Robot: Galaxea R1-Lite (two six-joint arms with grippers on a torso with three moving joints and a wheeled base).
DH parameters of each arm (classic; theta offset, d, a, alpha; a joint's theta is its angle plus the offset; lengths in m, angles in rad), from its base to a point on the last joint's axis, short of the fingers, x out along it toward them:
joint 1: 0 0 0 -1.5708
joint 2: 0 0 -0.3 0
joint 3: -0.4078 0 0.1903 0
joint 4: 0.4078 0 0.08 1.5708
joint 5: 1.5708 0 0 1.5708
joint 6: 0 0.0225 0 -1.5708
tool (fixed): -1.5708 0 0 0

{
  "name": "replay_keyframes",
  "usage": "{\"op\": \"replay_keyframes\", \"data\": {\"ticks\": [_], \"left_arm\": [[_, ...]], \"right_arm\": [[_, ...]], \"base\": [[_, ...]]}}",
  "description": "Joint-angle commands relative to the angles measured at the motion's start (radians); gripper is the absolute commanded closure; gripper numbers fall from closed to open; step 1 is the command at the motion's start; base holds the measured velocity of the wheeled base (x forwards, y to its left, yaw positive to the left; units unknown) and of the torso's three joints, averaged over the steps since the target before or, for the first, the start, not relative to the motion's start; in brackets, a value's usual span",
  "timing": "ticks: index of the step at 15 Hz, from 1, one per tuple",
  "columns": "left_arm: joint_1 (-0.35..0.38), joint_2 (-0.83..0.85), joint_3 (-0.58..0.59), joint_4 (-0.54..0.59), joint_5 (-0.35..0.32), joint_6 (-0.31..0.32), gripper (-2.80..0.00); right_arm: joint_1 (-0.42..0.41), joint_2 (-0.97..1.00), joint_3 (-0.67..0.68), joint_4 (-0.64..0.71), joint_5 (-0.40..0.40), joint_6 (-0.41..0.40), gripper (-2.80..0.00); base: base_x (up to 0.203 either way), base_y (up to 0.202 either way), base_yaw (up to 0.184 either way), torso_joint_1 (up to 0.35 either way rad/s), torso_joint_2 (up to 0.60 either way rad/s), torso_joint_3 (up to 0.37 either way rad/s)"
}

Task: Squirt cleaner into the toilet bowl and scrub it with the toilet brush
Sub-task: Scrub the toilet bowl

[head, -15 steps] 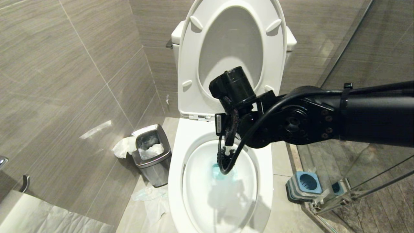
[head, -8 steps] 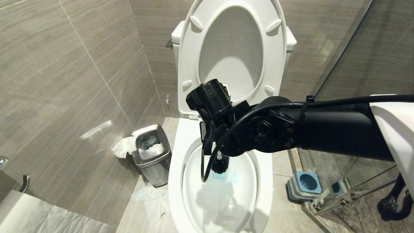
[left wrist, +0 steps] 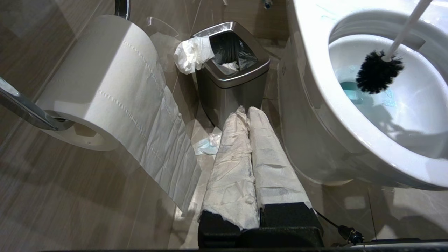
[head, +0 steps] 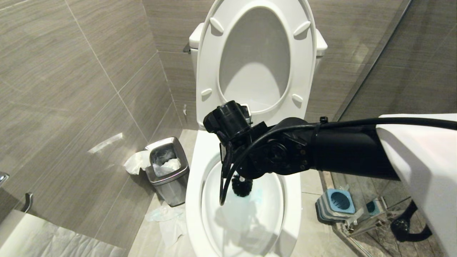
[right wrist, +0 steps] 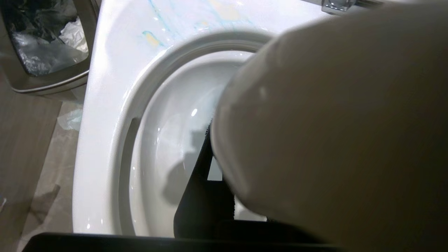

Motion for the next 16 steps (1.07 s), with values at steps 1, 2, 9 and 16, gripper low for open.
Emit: {"op": "replay_keyframes", "data": {"ticks": [1,2,9,16], "left_arm": [[0.000,0.001,0.000,0.000,0.000,0.000,0.00],[0.000,0.001,0.000,0.000,0.000,0.000,0.00],[0.000,0.001,0.000,0.000,0.000,0.000,0.00],[0.000,0.001,0.000,0.000,0.000,0.000,0.00]], "right_arm": [[-0.012,0.046,-0.008,-0.002,-0.005,0.004,0.00],[-0.017,0.064,-0.015,-0.008,-0.004,0.005,0.00],[-0.043,0.202,-0.043,-0.123,0.000,0.001,0.00],[-0.030,-0.002,-0.038,-0.052,0.000,-0.001,0.00]], "base": [[0.000,0.000,0.000,0.000,0.00,0.000],[0.000,0.000,0.000,0.000,0.00,0.000],[0.000,0.000,0.000,0.000,0.00,0.000],[0.000,0.000,0.000,0.000,0.00,0.000]]}}
